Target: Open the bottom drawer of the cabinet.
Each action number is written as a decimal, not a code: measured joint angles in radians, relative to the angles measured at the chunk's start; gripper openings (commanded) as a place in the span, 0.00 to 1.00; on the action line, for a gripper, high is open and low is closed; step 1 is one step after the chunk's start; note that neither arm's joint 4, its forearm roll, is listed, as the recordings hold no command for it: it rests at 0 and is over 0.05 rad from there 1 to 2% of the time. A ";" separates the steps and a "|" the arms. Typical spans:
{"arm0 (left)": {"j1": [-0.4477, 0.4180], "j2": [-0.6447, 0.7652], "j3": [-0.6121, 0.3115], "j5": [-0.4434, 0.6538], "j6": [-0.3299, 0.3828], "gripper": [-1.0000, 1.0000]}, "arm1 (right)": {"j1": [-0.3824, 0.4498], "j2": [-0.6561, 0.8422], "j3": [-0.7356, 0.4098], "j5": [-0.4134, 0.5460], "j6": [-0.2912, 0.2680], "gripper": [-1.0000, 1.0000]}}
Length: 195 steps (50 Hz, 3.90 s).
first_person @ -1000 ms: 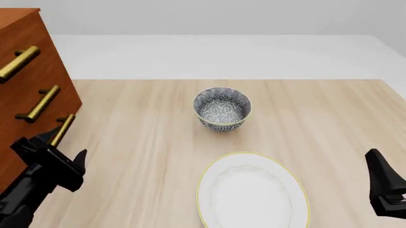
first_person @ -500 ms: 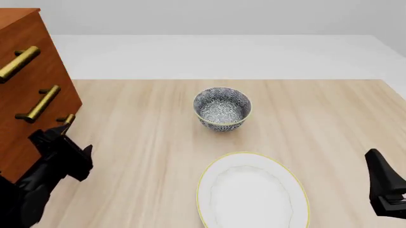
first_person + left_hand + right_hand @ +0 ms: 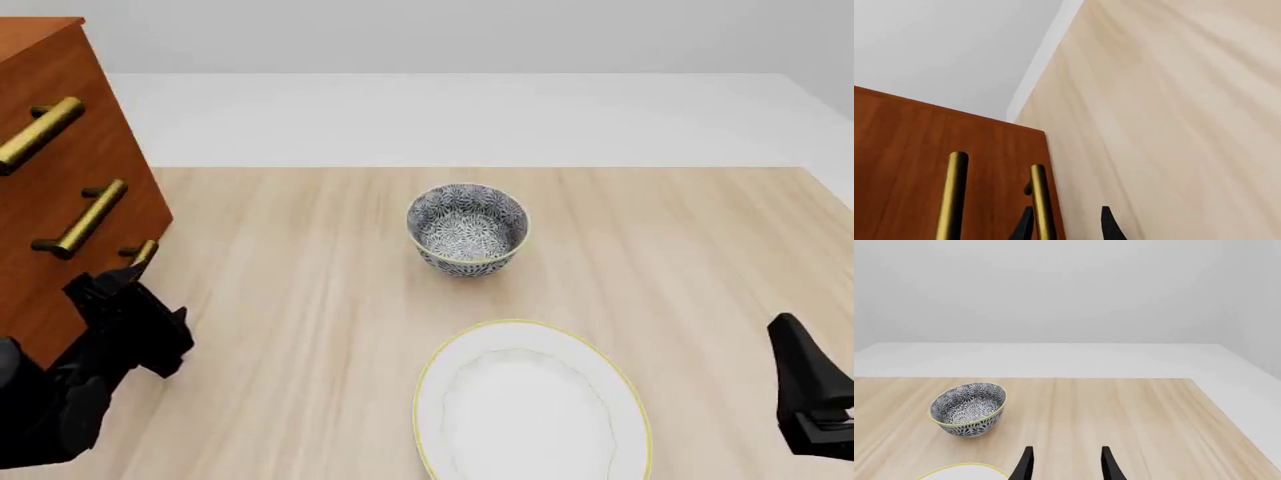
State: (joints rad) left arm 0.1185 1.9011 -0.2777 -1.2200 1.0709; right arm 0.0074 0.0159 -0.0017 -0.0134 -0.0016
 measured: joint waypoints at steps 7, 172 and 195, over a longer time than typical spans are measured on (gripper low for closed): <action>0.016 0.022 -0.017 0.000 0.008 1.00 | 0.000 0.000 0.000 0.000 0.000 1.00; -0.286 0.094 -0.112 0.000 0.526 0.00 | 0.001 -0.001 0.000 0.002 0.000 1.00; -0.345 0.049 -0.066 0.000 0.227 1.00 | 0.001 -0.001 0.000 0.002 0.000 1.00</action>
State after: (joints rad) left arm -0.2261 1.9498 -0.3442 -1.2199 1.2982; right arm 0.0082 0.0145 -0.0016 -0.0118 -0.0013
